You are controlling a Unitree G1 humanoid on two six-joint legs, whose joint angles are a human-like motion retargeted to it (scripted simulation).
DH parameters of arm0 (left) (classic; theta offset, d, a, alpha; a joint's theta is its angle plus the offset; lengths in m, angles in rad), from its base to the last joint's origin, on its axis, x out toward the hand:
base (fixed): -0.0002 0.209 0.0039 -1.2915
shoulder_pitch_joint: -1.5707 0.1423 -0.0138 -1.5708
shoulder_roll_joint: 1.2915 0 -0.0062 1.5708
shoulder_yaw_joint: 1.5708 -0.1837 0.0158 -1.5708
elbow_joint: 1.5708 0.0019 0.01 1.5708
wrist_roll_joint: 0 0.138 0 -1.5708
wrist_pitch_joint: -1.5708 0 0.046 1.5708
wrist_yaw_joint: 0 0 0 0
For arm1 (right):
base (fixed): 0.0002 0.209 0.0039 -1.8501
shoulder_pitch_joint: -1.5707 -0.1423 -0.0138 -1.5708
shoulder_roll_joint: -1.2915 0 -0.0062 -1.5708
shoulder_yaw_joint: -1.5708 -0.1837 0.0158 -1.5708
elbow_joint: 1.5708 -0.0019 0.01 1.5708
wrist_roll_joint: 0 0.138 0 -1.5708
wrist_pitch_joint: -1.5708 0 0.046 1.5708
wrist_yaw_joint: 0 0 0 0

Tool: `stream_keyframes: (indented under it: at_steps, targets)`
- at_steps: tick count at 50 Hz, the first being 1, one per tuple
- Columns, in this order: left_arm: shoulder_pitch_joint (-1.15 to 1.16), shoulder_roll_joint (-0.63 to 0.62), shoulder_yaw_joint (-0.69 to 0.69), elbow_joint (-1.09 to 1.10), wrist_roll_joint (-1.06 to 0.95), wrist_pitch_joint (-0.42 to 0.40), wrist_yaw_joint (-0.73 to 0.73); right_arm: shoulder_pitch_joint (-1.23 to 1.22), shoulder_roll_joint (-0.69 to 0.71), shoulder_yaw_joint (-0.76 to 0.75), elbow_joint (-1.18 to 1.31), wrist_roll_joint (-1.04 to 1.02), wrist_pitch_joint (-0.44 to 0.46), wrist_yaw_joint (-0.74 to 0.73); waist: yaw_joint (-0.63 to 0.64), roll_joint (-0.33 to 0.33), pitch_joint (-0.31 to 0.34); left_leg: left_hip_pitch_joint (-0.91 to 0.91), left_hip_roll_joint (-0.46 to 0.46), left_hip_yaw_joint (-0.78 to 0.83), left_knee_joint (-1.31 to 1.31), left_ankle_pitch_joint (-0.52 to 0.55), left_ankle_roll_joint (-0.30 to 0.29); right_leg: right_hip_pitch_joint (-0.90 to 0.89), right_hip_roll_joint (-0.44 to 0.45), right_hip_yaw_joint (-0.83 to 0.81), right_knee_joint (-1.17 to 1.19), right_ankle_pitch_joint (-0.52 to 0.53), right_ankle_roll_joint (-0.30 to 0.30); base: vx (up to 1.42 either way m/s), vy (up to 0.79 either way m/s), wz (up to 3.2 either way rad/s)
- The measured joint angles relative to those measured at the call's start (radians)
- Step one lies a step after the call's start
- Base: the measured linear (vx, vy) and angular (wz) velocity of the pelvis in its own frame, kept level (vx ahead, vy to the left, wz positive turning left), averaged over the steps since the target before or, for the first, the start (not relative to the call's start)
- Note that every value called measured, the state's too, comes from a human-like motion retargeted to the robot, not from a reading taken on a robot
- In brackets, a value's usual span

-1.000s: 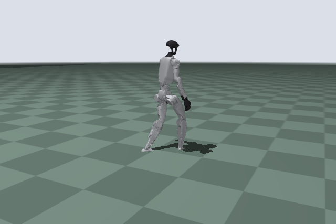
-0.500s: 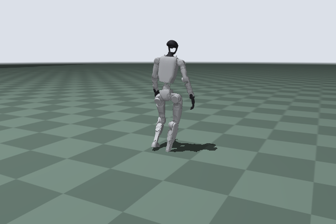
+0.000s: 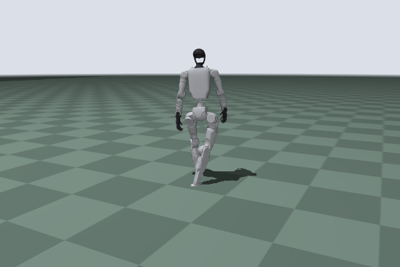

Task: Walk

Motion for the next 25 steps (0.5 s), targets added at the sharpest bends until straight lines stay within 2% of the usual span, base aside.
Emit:
stream_keyframes:
  at_steps: [5,7,10,12,14,17,20,22,23,25]
  targets:
    - [-0.018,0.022,0.002,-0.018,-0.031,-0.008,-0.002,0.009,0.003,0.019,-0.009,0.0,0.006,-0.003,0.0,-0.045,-0.009,0.061,-0.039,-0.003,0.049,-0.072,0.047,-0.065,-0.115,-0.042,0.36,-0.014,0.023,0.42,0.18,0.22]
    - [-0.035,0.027,-0.003,-0.032,-0.039,-0.012,-0.006,0.01,-0.004,0.022,-0.007,0.002,0.011,0.002,-0.009,-0.084,0.001,0.117,-0.099,0.025,0.02,-0.094,0.072,-0.141,-0.264,-0.068,0.671,0.01,0.03,0.35,0.24,0.4]
    - [-0.066,0.029,-0.017,-0.062,-0.038,-0.019,-0.004,0.015,-0.017,0.017,0.002,0.005,0.016,0.01,-0.054,-0.163,0.017,0.189,-0.242,0.064,-0.053,-0.098,0.115,-0.28,-0.49,-0.008,1.057,0.059,0.029,0.31,0.24,0.9]
    - [-0.09,0.035,-0.026,-0.09,-0.038,-0.023,0.008,0.018,-0.021,0.009,0.012,0.006,0.019,0.014,-0.094,-0.207,0.022,0.243,-0.34,0.064,-0.131,-0.083,0.134,-0.368,-0.589,0.053,1.204,0.053,0.021,0.32,0.19,1.18]
    - [-0.116,0.042,-0.034,-0.121,-0.039,-0.028,0.026,0.024,-0.023,0.002,0.023,0.008,0.019,0.014,-0.134,-0.231,0.025,0.304,-0.417,0.043,-0.212,-0.064,0.141,-0.445,-0.645,0.102,1.282,0.011,0.014,0.34,0.13,1.19]
    - [-0.162,0.055,-0.035,-0.17,-0.045,-0.03,0.06,0.026,-0.026,-0.008,0.046,0.01,0.019,0.009,-0.185,-0.241,0.037,0.454,-0.513,-0.025,-0.428,0.008,0.14,-0.549,-0.678,0.155,1.289,-0.077,0.008,0.36,0.06,1.05]
    - [-0.19,0.066,-0.038,-0.215,-0.049,-0.041,0.088,0.055,-0.023,-0.016,0.063,0.002,0.022,-0.003,-0.218,-0.223,0.049,0.52,-0.542,-0.086,-0.448,-0.004,0.129,-0.629,-0.67,0.167,1.209,-0.15,0.006,0.37,-0.01,0.88]
    - [-0.217,0.073,-0.034,-0.246,-0.044,-0.045,0.102,0.061,-0.024,-0.022,0.076,-0.008,0.027,-0.009,-0.218,-0.176,0.061,0.59,-0.518,-0.133,-0.514,-0.001,0.123,-0.665,-0.608,0.157,1.096,-0.155,0.006,0.4,-0.02,0.54]
    - [-0.223,0.076,-0.037,-0.259,-0.041,-0.05,0.106,0.072,-0.022,-0.024,0.082,-0.011,0.029,-0.011,-0.223,-0.173,0.066,0.604,-0.523,-0.15,-0.507,-0.011,0.123,-0.69,-0.603,0.164,1.054,-0.153,0.015,0.39,-0.03,0.6]
    - [-0.239,0.084,-0.037,-0.285,-0.034,-0.057,0.111,0.082,-0.017,-0.031,0.096,-0.017,0.035,-0.013,-0.216,-0.13,0.069,0.644,-0.488,-0.186,-0.529,-0.029,0.123,-0.718,-0.526,0.16,0.92,-0.119,0.03,0.4,-0.04,0.51]
